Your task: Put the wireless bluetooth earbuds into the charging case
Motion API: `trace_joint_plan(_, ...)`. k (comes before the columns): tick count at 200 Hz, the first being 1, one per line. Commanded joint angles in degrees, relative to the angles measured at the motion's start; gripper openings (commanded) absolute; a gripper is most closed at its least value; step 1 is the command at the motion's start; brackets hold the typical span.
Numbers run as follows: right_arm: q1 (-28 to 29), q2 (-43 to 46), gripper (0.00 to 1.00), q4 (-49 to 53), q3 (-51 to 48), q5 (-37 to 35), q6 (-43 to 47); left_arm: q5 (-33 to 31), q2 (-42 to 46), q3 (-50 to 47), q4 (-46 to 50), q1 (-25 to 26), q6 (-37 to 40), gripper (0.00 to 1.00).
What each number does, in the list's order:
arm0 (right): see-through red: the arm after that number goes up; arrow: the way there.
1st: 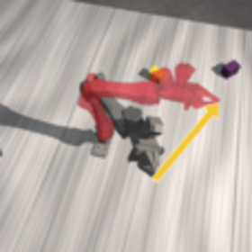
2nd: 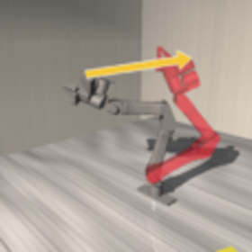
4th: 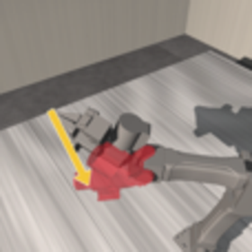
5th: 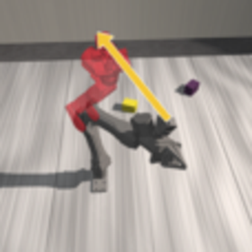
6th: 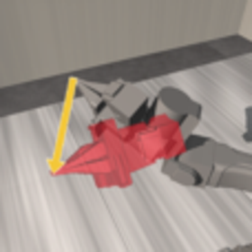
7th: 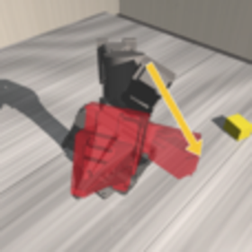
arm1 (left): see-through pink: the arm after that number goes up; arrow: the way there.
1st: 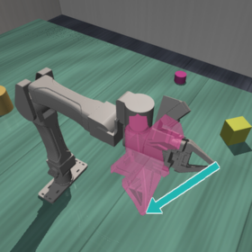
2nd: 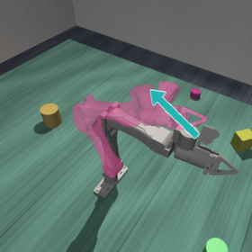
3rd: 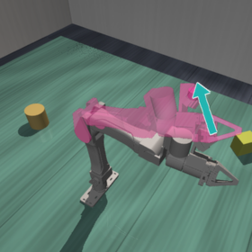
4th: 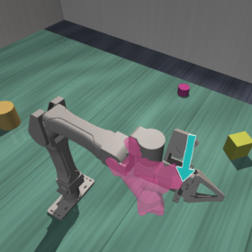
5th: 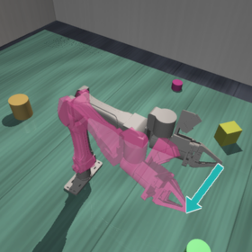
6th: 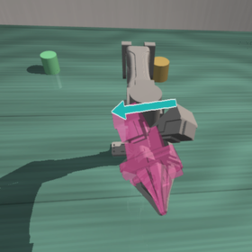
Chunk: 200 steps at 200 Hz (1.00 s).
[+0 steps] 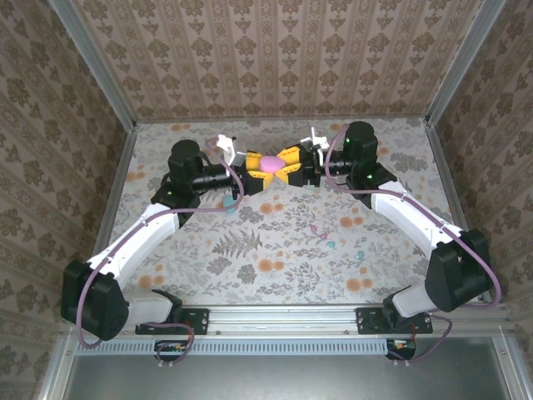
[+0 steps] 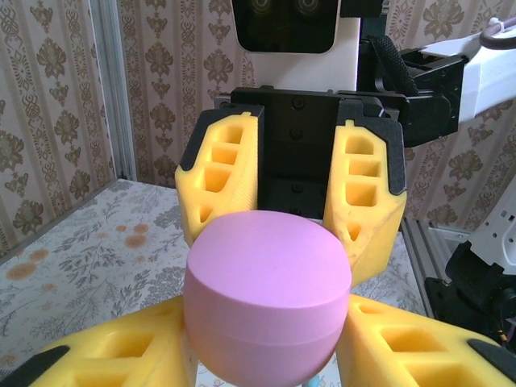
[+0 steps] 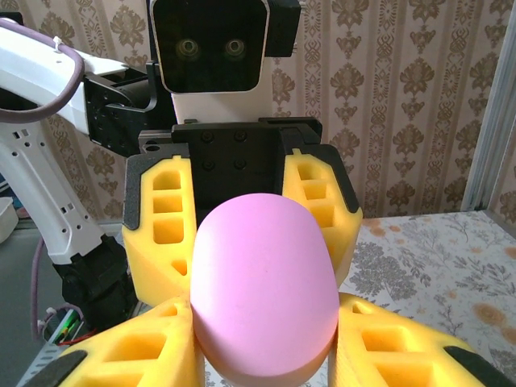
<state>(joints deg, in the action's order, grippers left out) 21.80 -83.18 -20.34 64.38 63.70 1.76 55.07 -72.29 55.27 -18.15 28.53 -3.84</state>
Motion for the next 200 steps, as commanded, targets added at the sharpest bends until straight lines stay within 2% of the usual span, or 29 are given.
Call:
trace_joint_plan(1,0.3,1.7,0.37,-0.1,-0.5,0.2,1.1,0.9,0.2,1.4,-1.5,0.6,-0.6,0.44)
trace_joint_plan(125,0.5,1.6,0.37,0.2,-0.9,-1.5,2.4,1.1,-0.2,2.0,-0.7,0.9,-0.2,0.49)
trace_joint_plan(161,0.6,1.7,0.37,0.2,-1.0,-2.0,2.5,1.4,-0.5,2.0,0.0,1.0,0.3,0.45)
trace_joint_plan(200,0.7,1.7,0.39,0.5,-0.8,-2.0,2.5,1.7,-0.5,2.3,1.1,1.0,1.0,0.34)
